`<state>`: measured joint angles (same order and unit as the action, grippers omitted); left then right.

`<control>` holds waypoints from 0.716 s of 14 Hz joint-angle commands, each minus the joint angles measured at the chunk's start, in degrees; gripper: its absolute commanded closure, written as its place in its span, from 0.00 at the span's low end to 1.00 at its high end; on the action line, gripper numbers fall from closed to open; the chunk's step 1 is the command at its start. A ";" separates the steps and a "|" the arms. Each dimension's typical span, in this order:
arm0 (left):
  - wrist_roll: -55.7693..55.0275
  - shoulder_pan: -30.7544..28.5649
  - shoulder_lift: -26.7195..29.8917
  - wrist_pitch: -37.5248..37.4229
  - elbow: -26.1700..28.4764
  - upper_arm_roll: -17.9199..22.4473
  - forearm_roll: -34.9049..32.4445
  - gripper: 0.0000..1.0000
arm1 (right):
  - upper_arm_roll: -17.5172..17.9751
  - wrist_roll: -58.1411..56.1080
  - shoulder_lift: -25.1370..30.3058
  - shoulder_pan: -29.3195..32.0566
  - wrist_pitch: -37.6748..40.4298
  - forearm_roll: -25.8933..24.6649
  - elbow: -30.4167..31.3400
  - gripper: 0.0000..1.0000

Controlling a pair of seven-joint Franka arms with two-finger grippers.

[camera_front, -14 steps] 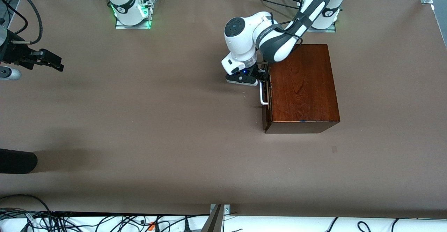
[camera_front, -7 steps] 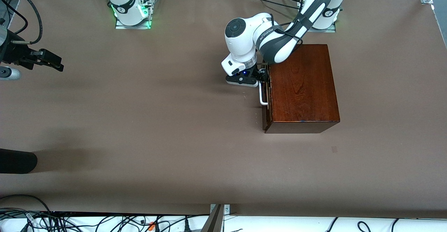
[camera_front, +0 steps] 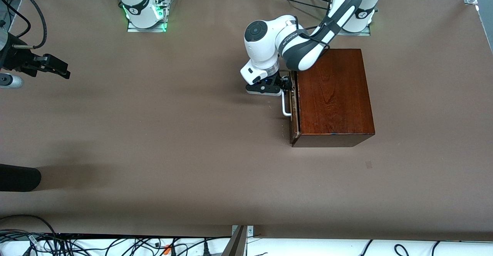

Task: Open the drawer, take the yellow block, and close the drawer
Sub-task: 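Pull the drawer open by its handle with the left gripper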

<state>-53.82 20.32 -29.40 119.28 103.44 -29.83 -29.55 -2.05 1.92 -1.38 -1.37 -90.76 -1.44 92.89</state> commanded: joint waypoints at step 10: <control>-1.20 3.58 -5.75 2.01 -7.90 -0.23 -1.04 0.00 | 0.55 -0.61 0.85 0.67 0.58 0.30 -0.16 0.00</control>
<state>-54.56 22.79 -32.73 120.00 98.48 -29.85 -29.55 -2.05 1.92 -1.38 -1.37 -90.76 -1.44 92.88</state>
